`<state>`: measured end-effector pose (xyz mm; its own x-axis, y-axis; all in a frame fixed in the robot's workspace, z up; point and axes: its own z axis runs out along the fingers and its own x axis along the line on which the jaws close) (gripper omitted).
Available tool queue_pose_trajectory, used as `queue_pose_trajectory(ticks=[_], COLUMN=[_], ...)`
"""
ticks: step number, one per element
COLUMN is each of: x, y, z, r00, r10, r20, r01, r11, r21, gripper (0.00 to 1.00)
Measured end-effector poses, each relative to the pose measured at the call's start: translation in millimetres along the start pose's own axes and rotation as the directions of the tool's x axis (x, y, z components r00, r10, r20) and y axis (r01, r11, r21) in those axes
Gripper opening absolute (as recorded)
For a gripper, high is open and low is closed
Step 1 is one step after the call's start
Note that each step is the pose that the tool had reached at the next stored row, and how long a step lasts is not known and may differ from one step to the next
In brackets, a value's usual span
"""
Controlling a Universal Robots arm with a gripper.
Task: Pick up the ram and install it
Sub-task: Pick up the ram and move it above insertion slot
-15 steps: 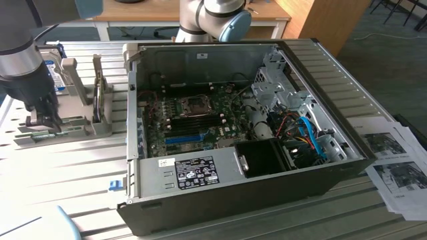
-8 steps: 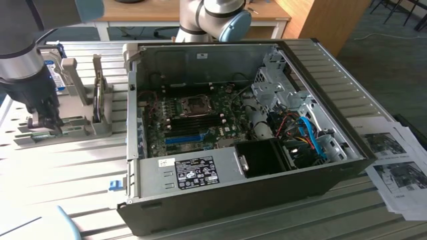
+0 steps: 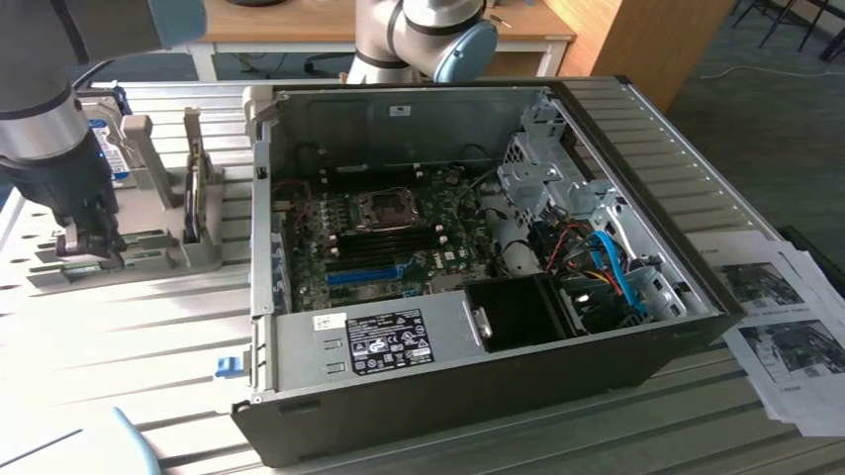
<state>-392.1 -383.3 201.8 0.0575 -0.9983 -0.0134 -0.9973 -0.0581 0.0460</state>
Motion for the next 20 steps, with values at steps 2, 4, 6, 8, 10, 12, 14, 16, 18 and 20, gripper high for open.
queue_pose_trajectory(ticks=[2, 4, 6, 8, 10, 12, 14, 16, 18, 20], x=[0.2, 0.4, 0.4, 0.4, 0.4, 0.4, 0.4, 0.4, 0.4, 0.4], y=[0.0, 0.0, 0.0, -0.1, -0.1, -0.1, -0.1, -0.1, -0.1, -0.1], z=[0.2, 0.7, 1.5, 2.1, 2.3, 3.2, 3.6, 3.6, 3.7, 3.7], r00=[1.0, 1.0, 1.0, 1.0, 1.0, 1.0, 1.0, 1.0, 1.0, 1.0], r10=[0.0, 0.0, 0.0, 0.0, 0.0, 0.0, 0.0, 0.0, 0.0, 0.0], r20=[-0.0001, -0.0002, -0.0002, -0.0001, -0.0002, 0.0, -0.0002, -0.0002, -0.0001, -0.0001], r01=[0.0, 0.0, 0.0, 0.0, 0.0, 0.0, 0.0, 0.0, 0.0, 0.0], r11=[1.0, 1.0, 1.0, 1.0, 1.0, 1.0, 1.0, 1.0, 1.0, 1.0], r21=[-0.0001, -0.0003, -0.0003, -0.0003, -0.0003, 0.0, -0.0004, -0.0004, -0.0002, -0.0002], gripper=[0.29, 0.29, 0.29, 0.29, 0.29, 0.29, 0.29, 0.29, 0.29, 0.29])
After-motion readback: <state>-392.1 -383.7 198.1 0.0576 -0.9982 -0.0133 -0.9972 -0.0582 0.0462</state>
